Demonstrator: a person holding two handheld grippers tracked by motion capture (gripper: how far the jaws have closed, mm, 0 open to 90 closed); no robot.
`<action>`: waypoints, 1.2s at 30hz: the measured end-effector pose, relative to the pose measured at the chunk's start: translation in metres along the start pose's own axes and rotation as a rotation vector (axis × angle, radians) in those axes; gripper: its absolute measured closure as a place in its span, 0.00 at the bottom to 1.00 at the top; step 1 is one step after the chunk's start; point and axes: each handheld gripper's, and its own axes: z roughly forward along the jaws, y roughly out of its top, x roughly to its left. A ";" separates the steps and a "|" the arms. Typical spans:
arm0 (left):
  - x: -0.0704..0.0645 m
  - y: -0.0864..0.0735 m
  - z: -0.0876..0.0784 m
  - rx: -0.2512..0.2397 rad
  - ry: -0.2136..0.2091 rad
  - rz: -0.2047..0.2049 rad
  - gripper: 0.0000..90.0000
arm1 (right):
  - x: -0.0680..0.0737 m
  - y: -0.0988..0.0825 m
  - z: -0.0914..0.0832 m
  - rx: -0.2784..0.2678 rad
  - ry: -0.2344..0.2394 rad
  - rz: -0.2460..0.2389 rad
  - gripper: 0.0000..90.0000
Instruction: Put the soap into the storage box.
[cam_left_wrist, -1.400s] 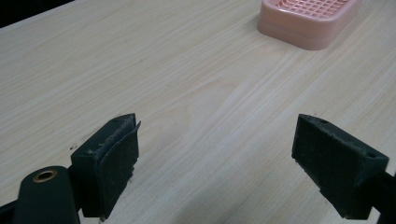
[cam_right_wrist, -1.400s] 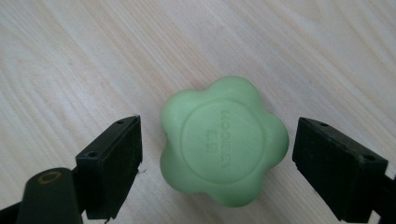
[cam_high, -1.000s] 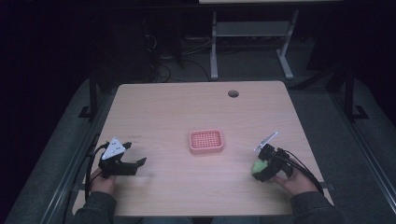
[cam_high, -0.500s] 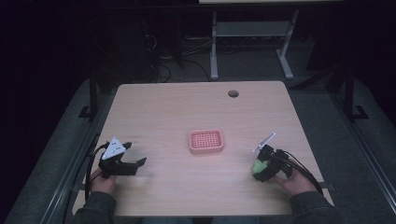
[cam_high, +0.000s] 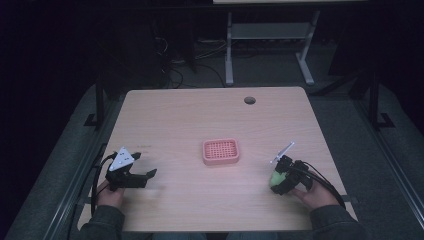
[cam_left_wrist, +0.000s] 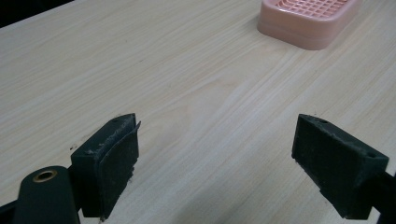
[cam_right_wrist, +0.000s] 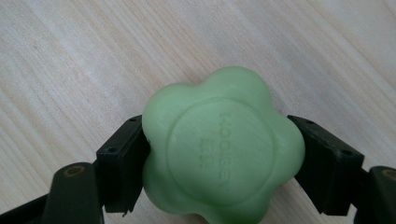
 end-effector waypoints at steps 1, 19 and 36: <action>0.000 0.000 0.000 0.000 0.000 0.001 0.16 | 0.000 0.000 0.000 0.001 -0.001 -0.001 0.28; 0.000 0.001 0.001 0.001 -0.004 0.005 0.16 | 0.005 0.005 -0.002 0.012 -0.010 -0.017 0.29; -0.001 0.001 0.001 -0.012 -0.005 -0.009 0.16 | 0.009 0.046 -0.016 0.005 0.009 -0.086 0.28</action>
